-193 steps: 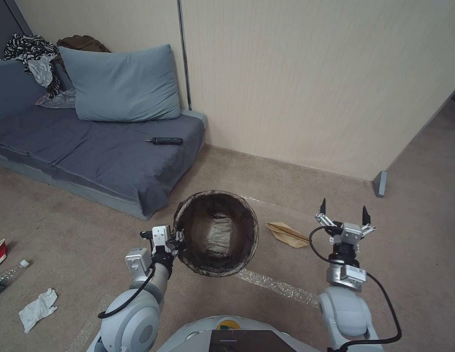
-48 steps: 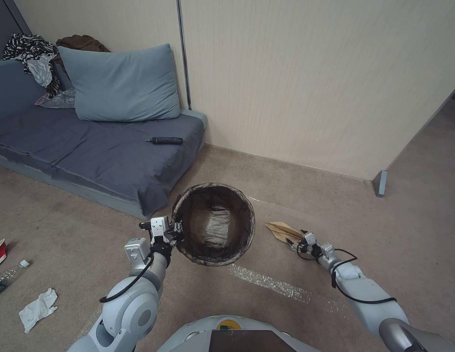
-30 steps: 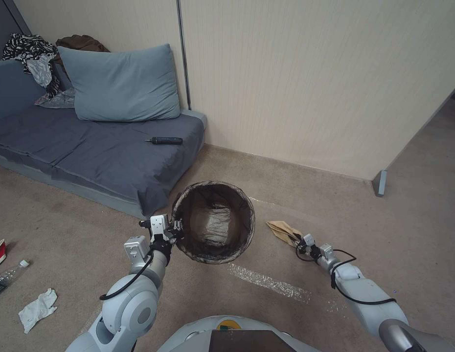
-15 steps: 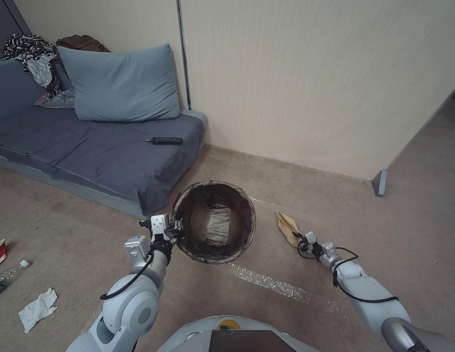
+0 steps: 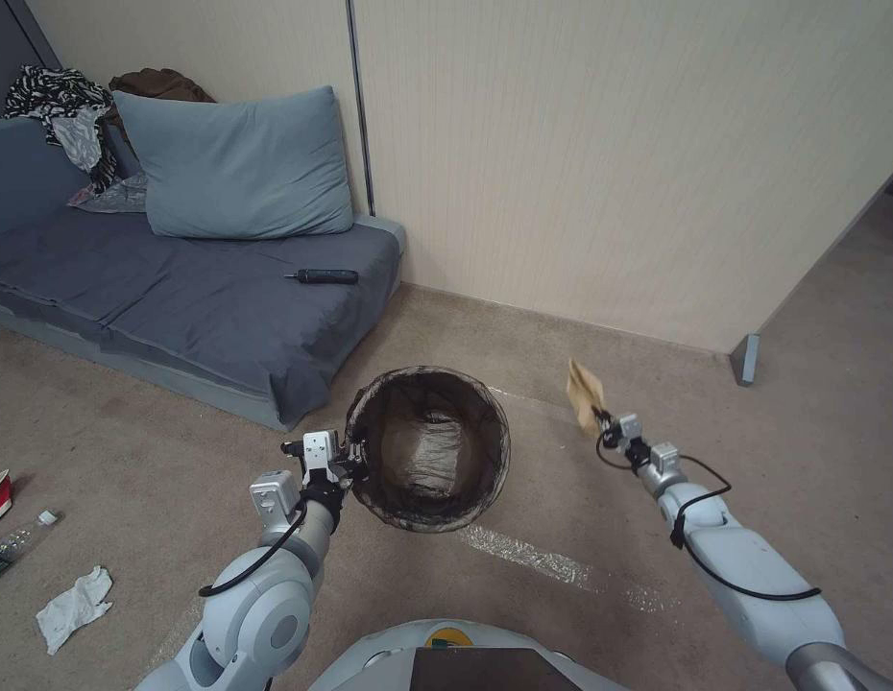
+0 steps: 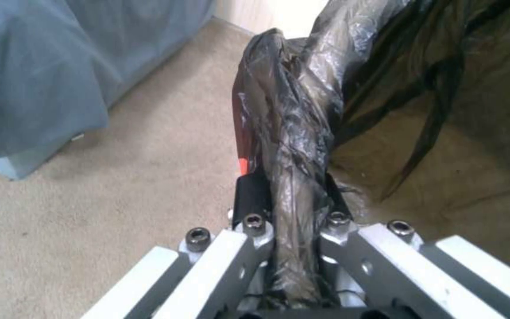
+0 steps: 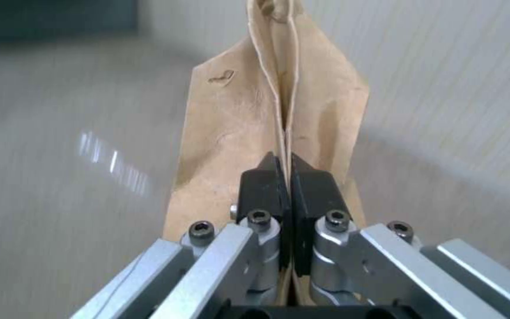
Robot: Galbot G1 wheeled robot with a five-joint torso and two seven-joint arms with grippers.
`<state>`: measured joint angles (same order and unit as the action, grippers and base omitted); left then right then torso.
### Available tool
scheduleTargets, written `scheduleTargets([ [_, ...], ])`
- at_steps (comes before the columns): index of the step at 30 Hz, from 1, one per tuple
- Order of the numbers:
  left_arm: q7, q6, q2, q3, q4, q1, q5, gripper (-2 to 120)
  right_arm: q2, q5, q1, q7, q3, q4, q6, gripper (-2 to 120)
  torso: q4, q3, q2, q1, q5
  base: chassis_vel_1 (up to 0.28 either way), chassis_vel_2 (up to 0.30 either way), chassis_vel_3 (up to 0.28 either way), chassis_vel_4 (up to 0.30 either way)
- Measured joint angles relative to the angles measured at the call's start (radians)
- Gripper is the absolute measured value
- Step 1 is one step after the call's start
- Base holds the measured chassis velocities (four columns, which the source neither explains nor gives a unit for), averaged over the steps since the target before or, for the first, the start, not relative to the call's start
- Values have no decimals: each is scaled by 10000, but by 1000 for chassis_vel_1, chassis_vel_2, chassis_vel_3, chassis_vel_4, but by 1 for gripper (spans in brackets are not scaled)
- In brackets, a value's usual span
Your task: Pick up the trash bin, then pick up the garbage from the floor and place it into the trash bin.
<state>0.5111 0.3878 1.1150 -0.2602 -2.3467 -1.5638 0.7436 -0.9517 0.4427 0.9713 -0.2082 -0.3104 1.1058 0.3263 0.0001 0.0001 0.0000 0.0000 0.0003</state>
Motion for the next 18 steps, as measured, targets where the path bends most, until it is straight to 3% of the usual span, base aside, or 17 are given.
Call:
scheduleTargets([
  [3, -6, 71, -11, 102, -23, -24, 63, 2, 145, 390, 242, 860, -509, 1935, -180, 0, -1, -1, 0, 0, -5, 0, 0, 0, 0],
  [9, -18, 95, -104, 256, -8, -29, 63, 2, 273, 662, 322, 2085, -852, 4060, -482, 0, 2, -2, 0, -1, -6, 0, 0, 0, 0],
  [12, -44, 91, -199, 376, 79, -5, 11, 2, 325, 760, 162, 2894, -1006, 5861, -607, 0, 1, -1, 0, 0, -6, 0, 0, 0, 0],
  [18, -52, 94, -259, 406, 161, 100, 44, 2, 449, 1158, 166, 3267, -1034, 7683, -865, 0, 1, -1, 0, 0, -6, 0, 0, 0, 0],
])
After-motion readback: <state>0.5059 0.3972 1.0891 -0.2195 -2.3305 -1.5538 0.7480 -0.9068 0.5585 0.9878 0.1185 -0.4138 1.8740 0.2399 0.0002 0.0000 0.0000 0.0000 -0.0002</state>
